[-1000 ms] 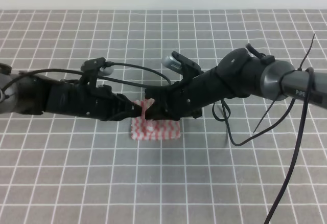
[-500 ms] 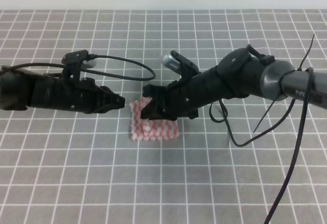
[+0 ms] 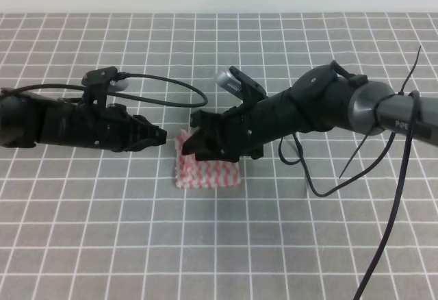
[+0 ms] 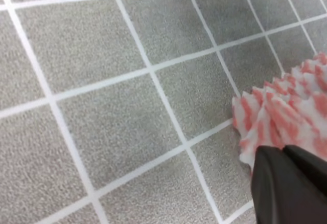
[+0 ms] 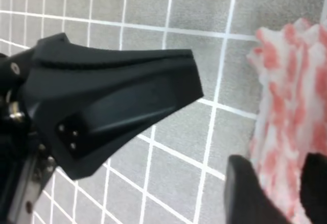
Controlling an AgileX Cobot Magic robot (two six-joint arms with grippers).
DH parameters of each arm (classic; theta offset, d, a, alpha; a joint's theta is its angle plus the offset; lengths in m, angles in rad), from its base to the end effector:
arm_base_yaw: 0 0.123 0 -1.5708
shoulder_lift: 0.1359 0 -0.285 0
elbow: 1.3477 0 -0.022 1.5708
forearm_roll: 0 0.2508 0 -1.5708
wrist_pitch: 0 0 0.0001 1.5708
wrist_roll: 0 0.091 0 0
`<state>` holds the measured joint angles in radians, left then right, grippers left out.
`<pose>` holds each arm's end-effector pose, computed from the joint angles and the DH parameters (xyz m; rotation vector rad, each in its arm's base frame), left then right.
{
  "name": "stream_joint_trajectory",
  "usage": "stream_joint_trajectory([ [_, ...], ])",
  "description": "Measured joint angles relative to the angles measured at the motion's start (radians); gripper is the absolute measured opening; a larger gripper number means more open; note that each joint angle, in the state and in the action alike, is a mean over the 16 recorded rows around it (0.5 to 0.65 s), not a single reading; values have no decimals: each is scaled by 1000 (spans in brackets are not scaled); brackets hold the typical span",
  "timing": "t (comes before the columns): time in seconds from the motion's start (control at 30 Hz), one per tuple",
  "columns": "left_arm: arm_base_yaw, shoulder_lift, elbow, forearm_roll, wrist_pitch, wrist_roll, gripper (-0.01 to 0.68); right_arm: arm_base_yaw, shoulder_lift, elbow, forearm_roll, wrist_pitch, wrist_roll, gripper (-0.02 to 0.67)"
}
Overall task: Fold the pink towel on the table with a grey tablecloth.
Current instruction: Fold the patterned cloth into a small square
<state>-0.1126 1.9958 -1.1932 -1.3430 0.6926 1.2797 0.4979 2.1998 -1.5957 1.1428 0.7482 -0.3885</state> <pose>0.3906 -0.1012 0.1606 0.4236 2.3552 -0.8734 0.3873 0.2747 0.1685 -0.1569 2.6384 1.2687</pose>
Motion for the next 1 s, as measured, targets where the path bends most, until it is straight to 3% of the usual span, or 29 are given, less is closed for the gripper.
stream_joint_trajectory([
  [0.13,0,0,0,0,5,0,-4,-1,0,0,10,21,-9,244],
  [0.37,0,0,0,0,19,0,-4,-7,1,0,8,52,-29,236],
  [1.0,-5,-1,0,-10,55,2,-4,-34,0,0,-99,30,-35,17],
])
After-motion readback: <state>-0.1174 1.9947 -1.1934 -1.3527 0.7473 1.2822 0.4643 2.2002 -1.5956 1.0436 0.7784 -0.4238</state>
